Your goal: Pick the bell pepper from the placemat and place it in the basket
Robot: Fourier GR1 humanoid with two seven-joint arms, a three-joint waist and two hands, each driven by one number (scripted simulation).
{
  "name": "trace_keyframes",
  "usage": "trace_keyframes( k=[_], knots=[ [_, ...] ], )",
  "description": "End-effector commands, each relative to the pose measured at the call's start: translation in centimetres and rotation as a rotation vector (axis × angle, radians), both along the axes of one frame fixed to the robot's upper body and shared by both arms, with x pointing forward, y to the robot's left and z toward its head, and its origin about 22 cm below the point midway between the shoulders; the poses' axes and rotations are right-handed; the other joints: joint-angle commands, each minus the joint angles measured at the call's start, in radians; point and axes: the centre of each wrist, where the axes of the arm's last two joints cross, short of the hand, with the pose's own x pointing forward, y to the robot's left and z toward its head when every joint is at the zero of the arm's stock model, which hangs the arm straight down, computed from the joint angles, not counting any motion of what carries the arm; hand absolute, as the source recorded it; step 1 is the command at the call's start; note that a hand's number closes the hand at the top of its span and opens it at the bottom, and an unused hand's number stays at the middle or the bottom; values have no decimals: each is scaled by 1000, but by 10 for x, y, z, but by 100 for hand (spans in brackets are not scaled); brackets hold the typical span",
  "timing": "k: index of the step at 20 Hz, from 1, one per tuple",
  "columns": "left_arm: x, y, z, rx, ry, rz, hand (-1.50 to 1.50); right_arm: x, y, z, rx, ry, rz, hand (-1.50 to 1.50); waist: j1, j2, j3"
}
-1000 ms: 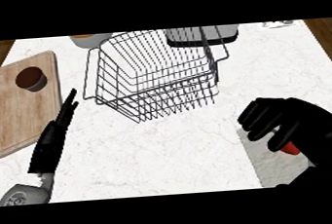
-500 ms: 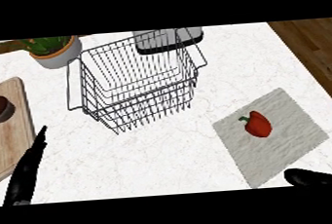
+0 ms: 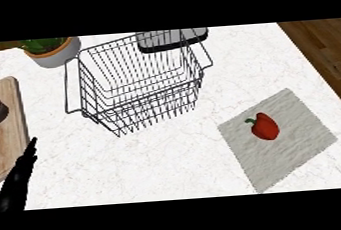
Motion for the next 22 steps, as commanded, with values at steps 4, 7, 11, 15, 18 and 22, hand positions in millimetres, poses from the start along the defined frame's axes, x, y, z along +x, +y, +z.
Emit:
trace_keyframes(
  k=[4, 7, 11, 15, 18, 22],
  knots=[
    [7, -2, 6, 8, 20, -47, 0, -92, -9, -28, -325, 118, -36, -150, 69, 6, -6],
    [21, -19, 16, 3, -2, -77, 0, -114, -7, -47, -335, 134, -89, -150, 103, 9, -5],
    [24, -28, 16, 20, -3, -103, 0, -125, -1, -70, -315, 156, -186, -150, 131, 10, -5],
    [27, -30, 19, 4, 0, -135, 0, -129, -15, -80, -304, 179, -236, -150, 151, 14, -6],
    [31, -40, 19, -11, -5, -143, 0, -113, -13, -98, -258, 169, -223, -150, 167, 16, -6],
    [33, -38, 25, 17, -3, -175, 0, -101, -25, -96, -227, 154, -207, -150, 180, 18, -7]
  ],
)
